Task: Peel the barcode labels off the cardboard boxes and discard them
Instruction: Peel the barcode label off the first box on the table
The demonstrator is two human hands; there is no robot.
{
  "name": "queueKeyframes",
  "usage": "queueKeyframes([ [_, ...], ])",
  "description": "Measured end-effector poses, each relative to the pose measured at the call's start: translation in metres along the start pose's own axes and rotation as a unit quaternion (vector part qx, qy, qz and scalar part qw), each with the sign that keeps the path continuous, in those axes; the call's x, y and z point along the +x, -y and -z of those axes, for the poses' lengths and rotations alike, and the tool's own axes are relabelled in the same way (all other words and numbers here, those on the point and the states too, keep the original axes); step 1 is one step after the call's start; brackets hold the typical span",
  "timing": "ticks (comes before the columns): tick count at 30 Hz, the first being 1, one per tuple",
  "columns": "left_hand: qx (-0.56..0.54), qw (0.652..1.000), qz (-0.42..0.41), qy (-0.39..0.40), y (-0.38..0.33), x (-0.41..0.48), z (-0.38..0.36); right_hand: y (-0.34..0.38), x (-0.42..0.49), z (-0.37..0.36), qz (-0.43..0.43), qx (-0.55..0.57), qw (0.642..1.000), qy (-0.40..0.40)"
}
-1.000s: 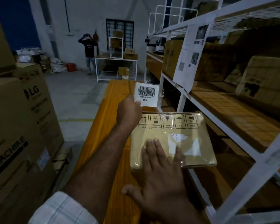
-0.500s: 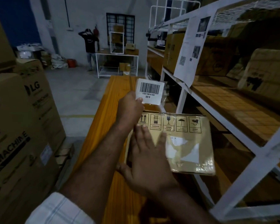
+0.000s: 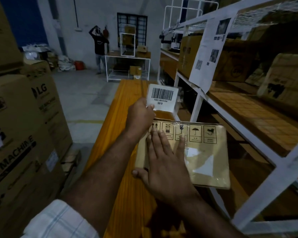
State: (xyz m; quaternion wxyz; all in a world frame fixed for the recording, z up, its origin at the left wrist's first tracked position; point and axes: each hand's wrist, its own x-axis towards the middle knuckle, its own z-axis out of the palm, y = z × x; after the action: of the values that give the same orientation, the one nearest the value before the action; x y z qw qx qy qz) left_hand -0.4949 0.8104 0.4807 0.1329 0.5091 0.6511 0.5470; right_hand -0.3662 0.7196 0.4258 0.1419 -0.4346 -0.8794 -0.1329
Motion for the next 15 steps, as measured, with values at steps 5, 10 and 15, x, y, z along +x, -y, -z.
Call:
queueKeyframes([
  [5,-0.011,1.0,0.014,-0.007,0.0,-0.002,-0.002,0.0,-0.035,-0.029,0.104,0.003,0.994,-0.019],
  [10,-0.021,1.0,0.008,0.01,-0.003,-0.005,-0.003,-0.032,-0.021,0.02,-0.081,0.335,0.935,-0.085],
  [15,-0.008,1.0,0.006,0.008,-0.002,-0.006,-0.004,-0.054,-0.003,0.041,-0.12,0.366,0.903,-0.191],
])
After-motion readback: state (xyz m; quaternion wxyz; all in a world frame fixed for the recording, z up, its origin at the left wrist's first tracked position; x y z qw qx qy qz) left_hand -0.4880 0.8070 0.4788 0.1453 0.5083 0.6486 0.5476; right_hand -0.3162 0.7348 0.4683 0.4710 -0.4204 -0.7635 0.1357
